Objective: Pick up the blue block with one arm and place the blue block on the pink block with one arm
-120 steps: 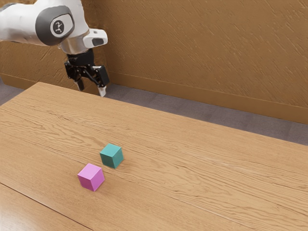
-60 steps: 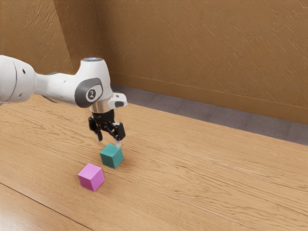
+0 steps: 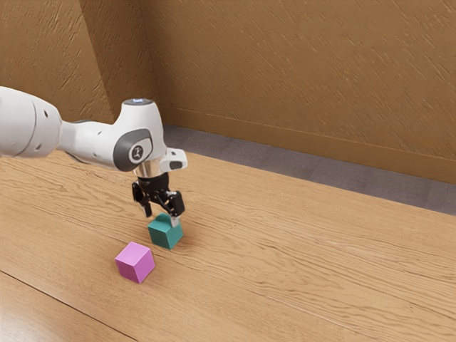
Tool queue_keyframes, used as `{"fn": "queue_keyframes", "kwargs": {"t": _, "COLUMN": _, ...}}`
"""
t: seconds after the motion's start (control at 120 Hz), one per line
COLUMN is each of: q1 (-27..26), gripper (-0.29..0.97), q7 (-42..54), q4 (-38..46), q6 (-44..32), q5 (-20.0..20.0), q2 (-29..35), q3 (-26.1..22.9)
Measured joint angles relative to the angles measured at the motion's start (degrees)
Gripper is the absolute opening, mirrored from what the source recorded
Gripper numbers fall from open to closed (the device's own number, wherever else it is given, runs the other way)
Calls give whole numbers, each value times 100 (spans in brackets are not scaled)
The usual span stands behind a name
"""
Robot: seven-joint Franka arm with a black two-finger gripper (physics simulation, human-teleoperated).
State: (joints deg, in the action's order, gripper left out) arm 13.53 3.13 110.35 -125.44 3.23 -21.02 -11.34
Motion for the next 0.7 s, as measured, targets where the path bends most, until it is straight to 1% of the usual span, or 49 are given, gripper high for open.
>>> {"fn": "queue_keyframes", "kwargs": {"t": 0.5, "q1": 10, "gripper": 67, "q7": 21, "q4": 6, "q6": -158, "q5": 2, "q2": -413, "q3": -8}}
{"fn": "queue_keyframes", "kwargs": {"t": 0.55, "q1": 10, "gripper": 63, "q7": 22, "q4": 1, "q6": -165, "q5": -4, "q2": -427, "q3": -8}}
{"fn": "queue_keyframes", "kwargs": {"t": 0.7, "q1": 11, "gripper": 43, "q7": 8, "q4": 2, "q6": -177, "q5": -38, "q2": -351, "q3": -46}}
